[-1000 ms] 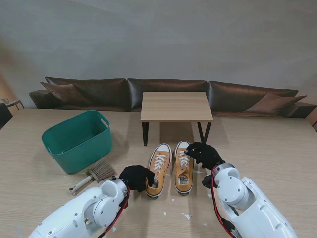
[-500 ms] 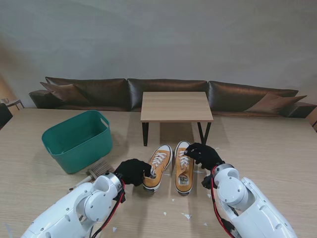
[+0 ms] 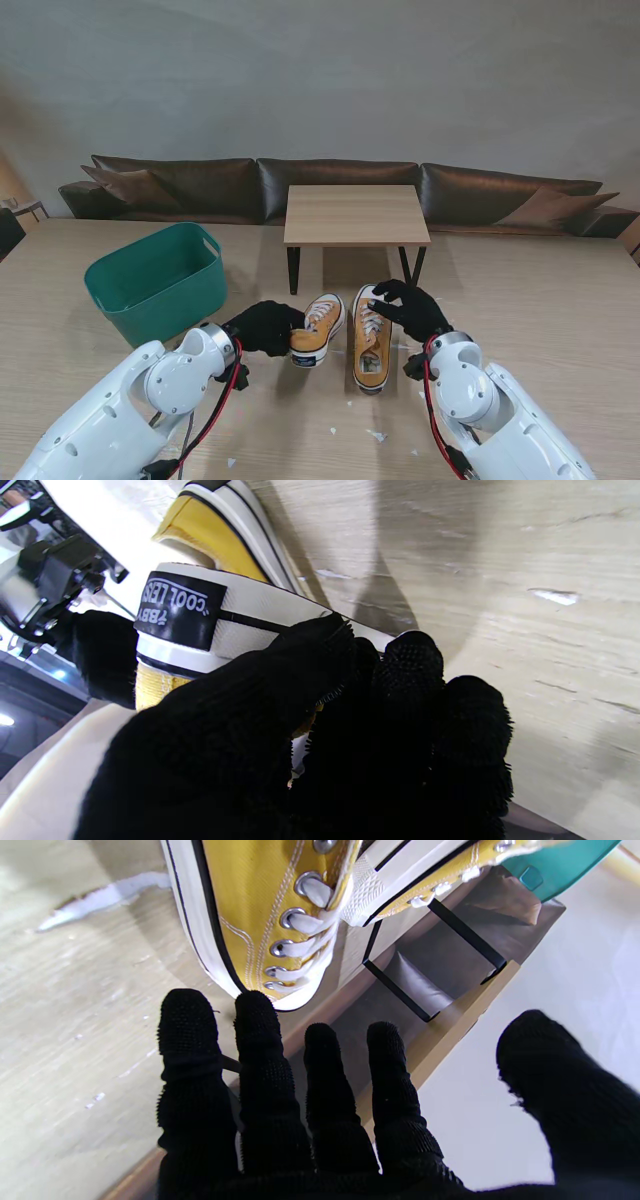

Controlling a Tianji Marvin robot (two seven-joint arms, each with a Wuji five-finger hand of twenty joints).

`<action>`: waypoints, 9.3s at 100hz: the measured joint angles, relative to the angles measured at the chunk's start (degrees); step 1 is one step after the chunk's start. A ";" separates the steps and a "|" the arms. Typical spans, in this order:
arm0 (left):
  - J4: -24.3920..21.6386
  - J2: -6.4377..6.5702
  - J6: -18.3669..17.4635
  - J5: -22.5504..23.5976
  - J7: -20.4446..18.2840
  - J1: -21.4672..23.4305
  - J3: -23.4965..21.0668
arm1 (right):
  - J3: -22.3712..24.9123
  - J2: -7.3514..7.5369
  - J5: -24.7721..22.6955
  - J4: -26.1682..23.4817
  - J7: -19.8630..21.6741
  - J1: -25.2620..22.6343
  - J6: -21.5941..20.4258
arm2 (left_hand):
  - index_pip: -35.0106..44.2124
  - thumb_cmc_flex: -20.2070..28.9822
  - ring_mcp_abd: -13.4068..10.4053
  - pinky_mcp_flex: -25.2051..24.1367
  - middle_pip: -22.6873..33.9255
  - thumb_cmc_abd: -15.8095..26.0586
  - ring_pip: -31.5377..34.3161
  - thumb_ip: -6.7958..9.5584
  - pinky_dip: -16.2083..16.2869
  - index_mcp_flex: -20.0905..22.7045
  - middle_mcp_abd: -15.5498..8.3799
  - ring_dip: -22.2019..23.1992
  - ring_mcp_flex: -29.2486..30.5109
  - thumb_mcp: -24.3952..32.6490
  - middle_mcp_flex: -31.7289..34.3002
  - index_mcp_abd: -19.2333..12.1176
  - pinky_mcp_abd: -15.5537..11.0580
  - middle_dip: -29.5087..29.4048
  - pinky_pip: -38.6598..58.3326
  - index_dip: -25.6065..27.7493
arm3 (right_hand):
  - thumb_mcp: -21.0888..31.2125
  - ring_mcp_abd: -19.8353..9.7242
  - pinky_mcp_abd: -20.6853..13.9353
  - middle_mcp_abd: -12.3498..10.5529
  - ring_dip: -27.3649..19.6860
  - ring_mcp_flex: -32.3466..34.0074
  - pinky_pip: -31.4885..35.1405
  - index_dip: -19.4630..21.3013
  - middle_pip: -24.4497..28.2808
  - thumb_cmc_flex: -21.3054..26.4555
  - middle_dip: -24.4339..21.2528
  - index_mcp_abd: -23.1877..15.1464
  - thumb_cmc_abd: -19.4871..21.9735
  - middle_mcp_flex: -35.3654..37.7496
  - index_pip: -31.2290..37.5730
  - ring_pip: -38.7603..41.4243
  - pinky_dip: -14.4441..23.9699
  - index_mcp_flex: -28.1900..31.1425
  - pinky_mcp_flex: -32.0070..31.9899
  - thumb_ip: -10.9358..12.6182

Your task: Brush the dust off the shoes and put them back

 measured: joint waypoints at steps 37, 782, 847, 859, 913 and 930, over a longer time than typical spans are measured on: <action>-1.75 0.80 -1.82 -5.80 -6.39 -3.57 -1.89 | -2.77 1.73 -6.88 -0.19 3.67 2.73 -8.98 | 0.00 -0.13 0.30 -0.57 0.75 0.00 0.00 -0.07 0.69 -1.51 0.98 0.86 -0.02 -1.82 0.00 2.09 0.40 1.33 0.00 0.00 | 2.97 -4.24 -4.24 -2.98 -3.26 -9.94 -11.83 -3.14 0.20 4.98 -1.65 -8.09 -18.30 -11.92 -5.35 -4.65 0.00 -9.61 -0.04 0.00; -12.45 -0.61 13.09 -4.21 3.18 17.31 -15.81 | -18.72 -4.70 -7.00 -7.45 -3.89 10.45 25.85 | -58.82 -10.83 11.48 -35.82 -13.26 27.59 -29.26 1.65 3.73 -1.19 9.91 -17.22 -33.40 -28.74 -23.14 12.16 3.35 -37.18 -36.07 6.03 | 6.68 0.05 -1.87 4.19 6.74 11.66 16.34 -11.93 11.56 1.16 3.84 4.95 -5.78 13.09 8.23 22.65 -0.08 1.25 9.56 -0.04; -12.03 -0.54 11.04 -5.70 2.85 16.26 -14.87 | 2.78 4.31 -12.95 -12.79 16.69 -3.87 -2.93 | -59.27 -10.83 11.48 -35.86 -13.46 27.59 -30.67 1.65 4.68 -1.48 9.20 -17.95 -34.40 -29.50 -24.65 11.42 3.36 -38.68 -38.20 5.40 | 4.55 -1.27 -1.91 2.52 7.78 5.94 13.23 -3.98 15.41 1.24 8.76 -6.45 -5.86 3.80 3.56 23.47 0.17 5.77 6.18 -0.04; -12.03 -0.54 11.05 -5.75 2.90 16.23 -14.83 | 5.71 5.19 -16.97 -13.25 18.36 -6.10 -6.67 | -59.27 -10.83 11.48 -35.82 -12.93 27.59 -29.63 1.65 5.70 -1.48 9.20 -17.45 -34.37 -29.65 -24.65 11.42 3.36 -38.68 -36.72 5.38 | 3.04 -1.86 -1.96 2.33 8.21 3.83 12.62 -2.56 17.09 1.21 10.70 -7.20 -5.86 1.72 3.84 23.79 1.33 9.26 6.18 -0.04; -11.54 -0.76 11.37 -6.54 4.09 15.66 -14.16 | 8.48 7.08 -23.08 -13.00 20.05 -11.13 -11.52 | -59.27 -10.83 11.48 -35.71 -12.64 27.59 -27.50 1.65 7.31 -1.48 10.06 -15.96 -34.21 -29.97 -24.13 11.42 3.85 -37.09 -32.41 5.36 | 1.63 -3.14 -3.48 0.35 9.09 3.35 12.00 -2.02 18.44 1.23 13.05 -11.46 -8.30 0.27 -0.61 26.23 1.49 6.07 6.18 -0.03; -11.56 -0.82 12.00 -6.65 4.25 15.65 -13.99 | 7.55 7.20 -23.51 -12.24 17.85 -11.79 -11.47 | -59.27 -10.83 11.48 -35.71 -12.64 27.59 -27.29 1.65 7.31 -1.48 10.08 -15.94 -34.20 -29.97 -24.11 11.42 3.86 -37.00 -32.26 5.35 | 0.67 -3.14 -3.50 0.12 9.10 3.35 12.00 -1.92 18.47 1.23 13.58 -11.48 -8.91 0.27 -0.61 26.26 1.53 6.07 6.18 -0.03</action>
